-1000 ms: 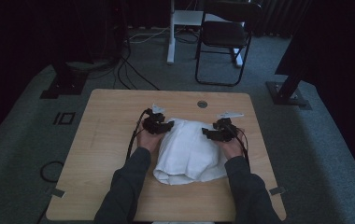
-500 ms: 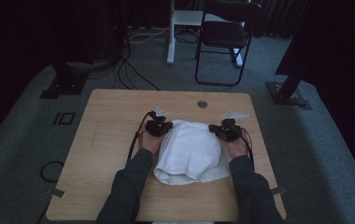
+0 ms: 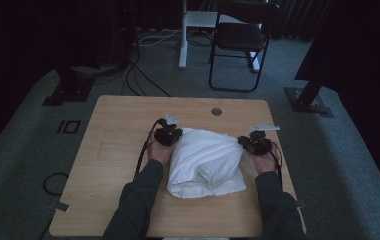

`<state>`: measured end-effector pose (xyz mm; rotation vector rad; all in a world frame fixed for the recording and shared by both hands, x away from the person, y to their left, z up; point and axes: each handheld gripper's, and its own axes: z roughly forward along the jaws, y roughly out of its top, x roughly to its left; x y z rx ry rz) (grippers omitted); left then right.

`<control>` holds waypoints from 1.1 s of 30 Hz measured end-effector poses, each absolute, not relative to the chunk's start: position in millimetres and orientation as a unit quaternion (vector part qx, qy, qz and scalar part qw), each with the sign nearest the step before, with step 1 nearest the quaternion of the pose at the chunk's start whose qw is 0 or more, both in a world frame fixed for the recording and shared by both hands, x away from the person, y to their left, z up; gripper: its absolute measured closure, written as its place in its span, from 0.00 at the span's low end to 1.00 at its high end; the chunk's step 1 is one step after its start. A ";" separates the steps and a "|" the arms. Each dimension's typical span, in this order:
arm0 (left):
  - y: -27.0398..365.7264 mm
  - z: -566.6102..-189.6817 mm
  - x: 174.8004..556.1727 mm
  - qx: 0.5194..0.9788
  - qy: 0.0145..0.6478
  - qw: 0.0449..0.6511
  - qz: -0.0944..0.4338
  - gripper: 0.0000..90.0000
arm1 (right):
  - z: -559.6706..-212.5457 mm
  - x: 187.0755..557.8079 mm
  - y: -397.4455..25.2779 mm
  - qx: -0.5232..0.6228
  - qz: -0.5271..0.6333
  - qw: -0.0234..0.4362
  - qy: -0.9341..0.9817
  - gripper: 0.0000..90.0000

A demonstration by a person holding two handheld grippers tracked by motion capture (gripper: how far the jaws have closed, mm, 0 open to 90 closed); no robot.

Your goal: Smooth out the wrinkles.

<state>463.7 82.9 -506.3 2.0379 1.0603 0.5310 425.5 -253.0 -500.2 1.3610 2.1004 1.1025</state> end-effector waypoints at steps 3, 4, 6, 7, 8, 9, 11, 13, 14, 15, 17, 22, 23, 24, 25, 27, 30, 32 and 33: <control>83.1 -503.4 459.9 0.799 0.412 0.381 0.216 0.90 | -494.7 418.1 -249.0 0.485 0.404 0.200 0.749 0.67; 84.6 -500.6 457.4 0.798 0.411 0.382 0.218 0.84 | -491.5 411.9 -246.6 0.478 0.414 0.197 0.749 0.61; 87.7 -493.6 450.3 0.791 0.412 0.392 0.225 0.76 | -487.2 398.9 -241.1 0.460 0.428 0.189 0.755 0.57; 88.8 -489.9 446.3 0.788 0.414 0.395 0.230 0.74 | -486.1 390.2 -236.1 0.444 0.434 0.181 0.763 0.54; 89.5 -486.4 441.8 0.784 0.414 0.400 0.233 0.72 | -488.2 378.3 -228.3 0.427 0.442 0.163 0.772 0.51; 89.8 -483.8 438.4 0.782 0.413 0.405 0.232 0.72 | -488.2 378.3 -228.3 0.427 0.442 0.163 0.772 0.51; 87.3 -477.4 427.6 0.784 0.402 0.414 0.230 0.72 | -493.9 368.4 -219.9 0.416 0.447 0.144 0.778 0.48; 82.7 -474.6 420.2 0.788 0.389 0.423 0.220 0.73 | -501.8 362.0 -211.5 0.410 0.446 0.126 0.786 0.46; 75.0 -474.3 413.3 0.798 0.372 0.426 0.207 0.73 | -510.0 358.5 -203.5 0.405 0.433 0.116 0.797 0.47; 75.0 -474.3 413.3 0.798 0.372 0.426 0.207 0.74 | -510.0 358.5 -203.5 0.405 0.433 0.116 0.797 0.47; 66.0 -477.7 407.3 0.809 0.359 0.425 0.191 0.74 | -517.7 357.3 -198.8 0.400 0.428 0.099 0.805 0.58; 55.8 -495.3 402.2 0.826 0.348 0.405 0.179 0.75 | -524.1 352.0 -202.1 0.383 0.403 0.091 0.826 0.95; 56.3 -498.1 401.9 0.825 0.350 0.406 0.177 0.75 | -522.9 350.2 -206.7 0.384 0.402 0.094 0.826 0.97; 57.0 -499.8 401.5 0.824 0.352 0.407 0.177 0.75 | -521.3 348.1 -212.3 0.386 0.403 0.097 0.824 0.98; 57.7 -500.6 401.5 0.823 0.354 0.407 0.177 0.75 | -519.9 345.8 -218.6 0.387 0.403 0.100 0.823 0.99; 58.0 -500.4 401.6 0.824 0.353 0.407 0.177 0.75 | -518.7 340.1 -231.1 0.393 0.392 0.111 0.824 0.99; 56.9 -494.1 397.7 0.819 0.358 0.411 0.182 0.74 | -524.6 335.5 -245.7 0.398 0.369 0.106 0.833 0.90; 59.0 -487.2 392.4 0.810 0.363 0.424 0.180 0.74 | -526.9 335.7 -247.3 0.413 0.347 0.141 0.830 0.70; 59.0 -487.2 392.4 0.810 0.363 0.424 0.180 0.73 | -526.9 335.7 -247.3 0.413 0.347 0.141 0.830 0.70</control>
